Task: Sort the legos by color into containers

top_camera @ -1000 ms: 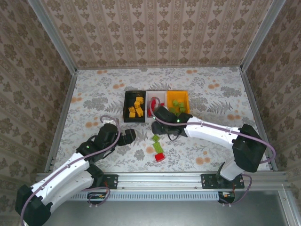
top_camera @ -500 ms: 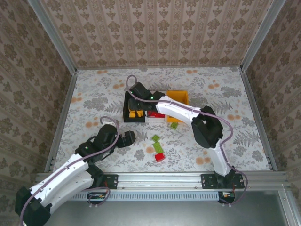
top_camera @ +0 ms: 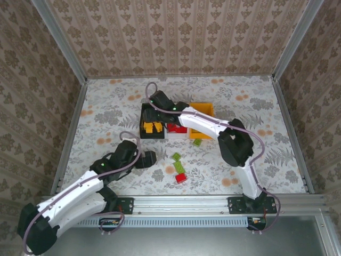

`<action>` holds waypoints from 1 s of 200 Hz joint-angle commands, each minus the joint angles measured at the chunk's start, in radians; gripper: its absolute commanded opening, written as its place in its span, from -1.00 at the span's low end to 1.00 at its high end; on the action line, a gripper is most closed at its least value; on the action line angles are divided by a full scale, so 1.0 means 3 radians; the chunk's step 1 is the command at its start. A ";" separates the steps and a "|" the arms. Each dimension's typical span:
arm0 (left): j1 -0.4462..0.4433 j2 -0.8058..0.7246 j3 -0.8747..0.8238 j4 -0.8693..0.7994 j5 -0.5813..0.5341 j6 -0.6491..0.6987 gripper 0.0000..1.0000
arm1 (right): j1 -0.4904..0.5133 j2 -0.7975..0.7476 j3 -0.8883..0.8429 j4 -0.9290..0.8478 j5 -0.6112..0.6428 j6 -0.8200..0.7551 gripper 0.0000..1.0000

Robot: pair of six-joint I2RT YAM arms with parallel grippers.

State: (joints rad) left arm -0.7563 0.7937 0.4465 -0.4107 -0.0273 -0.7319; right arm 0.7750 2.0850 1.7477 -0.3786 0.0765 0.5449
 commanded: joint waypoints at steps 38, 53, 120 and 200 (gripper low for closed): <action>-0.0486 0.1239 0.0629 0.0496 0.0103 0.0507 0.97 | -0.0027 -0.1508 -0.1562 0.0330 0.0351 0.0190 0.44; -0.0607 0.1629 0.0841 0.0525 0.0093 0.0626 0.92 | -0.0077 -0.1835 -0.1953 0.0332 0.0383 0.0260 0.45; -0.0800 0.2799 0.1558 0.0297 -0.0097 0.0955 0.73 | -0.0254 -0.3074 -0.3000 0.0212 0.0559 0.0475 0.48; -0.0913 0.3142 0.1757 0.0182 -0.0271 0.1045 0.17 | -0.0400 -0.3493 -0.3231 0.0127 0.0610 0.0505 0.50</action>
State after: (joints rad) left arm -1.0210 1.7203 0.9501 -0.3180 -0.0799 -0.4442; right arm 0.6621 1.0657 0.7940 -0.3222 0.2337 0.6846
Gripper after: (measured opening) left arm 0.629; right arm 0.745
